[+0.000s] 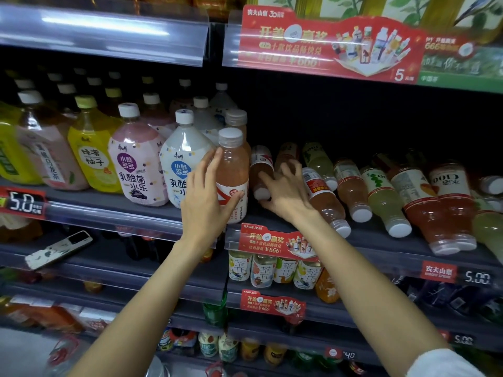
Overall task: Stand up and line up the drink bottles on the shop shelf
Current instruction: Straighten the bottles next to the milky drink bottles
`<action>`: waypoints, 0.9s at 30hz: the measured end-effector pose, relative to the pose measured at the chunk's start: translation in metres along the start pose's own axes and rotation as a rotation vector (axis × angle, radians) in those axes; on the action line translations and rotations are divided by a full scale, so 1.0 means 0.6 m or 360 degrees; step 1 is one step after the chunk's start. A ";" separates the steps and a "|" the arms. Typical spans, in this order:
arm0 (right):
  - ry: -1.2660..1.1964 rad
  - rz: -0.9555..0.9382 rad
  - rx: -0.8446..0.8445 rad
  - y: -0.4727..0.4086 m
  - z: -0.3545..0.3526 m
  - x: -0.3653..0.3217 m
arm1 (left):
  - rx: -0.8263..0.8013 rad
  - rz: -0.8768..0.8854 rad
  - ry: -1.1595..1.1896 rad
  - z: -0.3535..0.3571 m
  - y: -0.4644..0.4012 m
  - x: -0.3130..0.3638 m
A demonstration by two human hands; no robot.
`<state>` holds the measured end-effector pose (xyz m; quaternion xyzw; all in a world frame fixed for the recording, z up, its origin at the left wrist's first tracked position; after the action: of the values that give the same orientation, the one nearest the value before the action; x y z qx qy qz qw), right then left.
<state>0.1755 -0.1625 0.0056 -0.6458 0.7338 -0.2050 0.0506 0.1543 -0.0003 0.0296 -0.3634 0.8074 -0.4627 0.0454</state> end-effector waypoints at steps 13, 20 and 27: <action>-0.1472 0.0490 0.0551 0.028 -0.123 0.081 | 0.0015 0.0020 0.0046 0.001 0.001 0.003; -0.1601 0.0755 -0.0085 -0.050 -0.049 0.069 | -0.0004 0.0001 0.0054 0.001 0.001 0.004; -0.1435 0.0740 0.0130 -0.039 -0.017 0.070 | -0.0009 0.0001 0.0048 0.002 0.001 0.003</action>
<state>0.1870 -0.2024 0.0314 -0.4870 0.7547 0.0824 0.4318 0.1532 -0.0021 0.0287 -0.3563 0.8093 -0.4659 0.0324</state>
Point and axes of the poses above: each hand's wrist, its own y-axis away from the middle knuckle, its own z-axis out of the palm, x = y × z, the point moved 9 cm from there along -y, towards the middle knuckle, and after that the axes turned 10 degrees about z, right-handed, at the moved point
